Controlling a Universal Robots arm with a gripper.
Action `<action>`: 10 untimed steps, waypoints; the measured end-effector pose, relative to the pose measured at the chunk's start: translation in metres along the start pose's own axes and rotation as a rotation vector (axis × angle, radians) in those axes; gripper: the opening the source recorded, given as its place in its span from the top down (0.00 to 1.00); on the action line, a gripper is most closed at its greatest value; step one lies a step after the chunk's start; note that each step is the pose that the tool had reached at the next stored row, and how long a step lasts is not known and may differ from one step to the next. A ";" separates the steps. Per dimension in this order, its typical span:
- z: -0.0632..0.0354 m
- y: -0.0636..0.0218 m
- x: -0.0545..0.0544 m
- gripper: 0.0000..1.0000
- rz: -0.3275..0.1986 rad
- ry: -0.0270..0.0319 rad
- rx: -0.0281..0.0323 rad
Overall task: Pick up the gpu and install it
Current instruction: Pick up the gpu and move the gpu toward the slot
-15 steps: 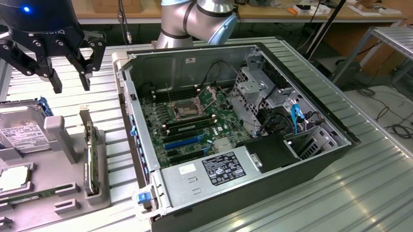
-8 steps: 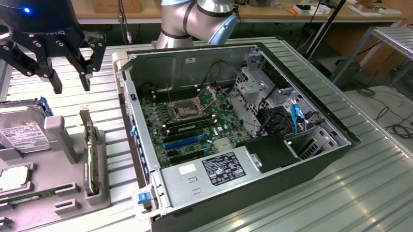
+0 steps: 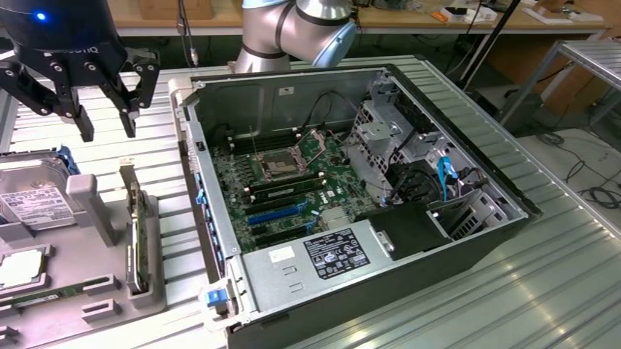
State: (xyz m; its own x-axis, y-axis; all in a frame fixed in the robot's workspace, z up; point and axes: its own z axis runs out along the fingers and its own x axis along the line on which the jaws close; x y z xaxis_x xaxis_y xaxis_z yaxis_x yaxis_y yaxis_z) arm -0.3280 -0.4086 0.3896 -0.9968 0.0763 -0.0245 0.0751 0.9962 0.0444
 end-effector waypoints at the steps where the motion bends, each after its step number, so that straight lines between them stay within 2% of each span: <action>1: 0.0003 0.0000 0.000 0.52 0.000 -0.0001 0.0000; 10: 0.0060 -0.0003 0.000 0.52 0.000 0.0000 0.0000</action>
State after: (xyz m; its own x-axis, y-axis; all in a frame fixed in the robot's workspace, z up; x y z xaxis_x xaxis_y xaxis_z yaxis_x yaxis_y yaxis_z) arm -0.3281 -0.4086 0.3836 -0.9968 0.0762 -0.0245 0.0751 0.9962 0.0444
